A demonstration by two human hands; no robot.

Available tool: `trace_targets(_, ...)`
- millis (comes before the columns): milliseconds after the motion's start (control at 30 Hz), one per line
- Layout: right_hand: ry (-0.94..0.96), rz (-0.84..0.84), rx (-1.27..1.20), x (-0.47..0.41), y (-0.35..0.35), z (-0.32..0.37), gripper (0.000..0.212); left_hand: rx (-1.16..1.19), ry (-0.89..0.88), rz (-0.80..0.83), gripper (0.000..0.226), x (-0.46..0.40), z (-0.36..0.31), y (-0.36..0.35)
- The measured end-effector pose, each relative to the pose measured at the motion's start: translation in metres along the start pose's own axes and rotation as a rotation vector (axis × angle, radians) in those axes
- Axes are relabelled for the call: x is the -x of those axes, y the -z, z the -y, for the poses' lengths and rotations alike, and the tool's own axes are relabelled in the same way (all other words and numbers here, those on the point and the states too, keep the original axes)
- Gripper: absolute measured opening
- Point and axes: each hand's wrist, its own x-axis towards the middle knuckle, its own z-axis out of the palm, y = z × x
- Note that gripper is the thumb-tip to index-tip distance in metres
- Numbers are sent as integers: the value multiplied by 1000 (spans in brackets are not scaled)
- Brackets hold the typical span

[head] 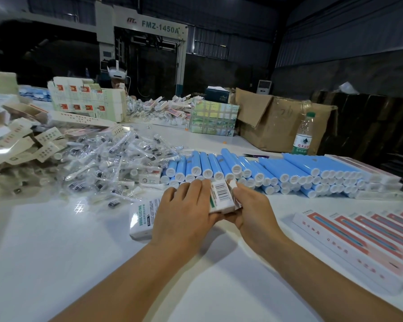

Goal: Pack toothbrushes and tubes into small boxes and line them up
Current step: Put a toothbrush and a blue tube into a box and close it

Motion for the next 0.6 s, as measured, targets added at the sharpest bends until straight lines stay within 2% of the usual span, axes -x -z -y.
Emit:
trace_targets(200, -40, 36, 3, 3, -3, -1, 29, -26, -37, 29, 66, 1, 0, -2)
trace_targets(367, -113, 36, -136, 5, -5, 0, 32, -65, -44, 40, 64, 1, -4, -1)
trace_targets(533, 21, 80, 176, 9, -7, -1, 40, -73, -21, 30, 61, 0, -1, 3)
trace_targets(600, 70, 49, 298, 9, -5, -2, 36, -70, 1, 35, 62, 0, 1, 3)
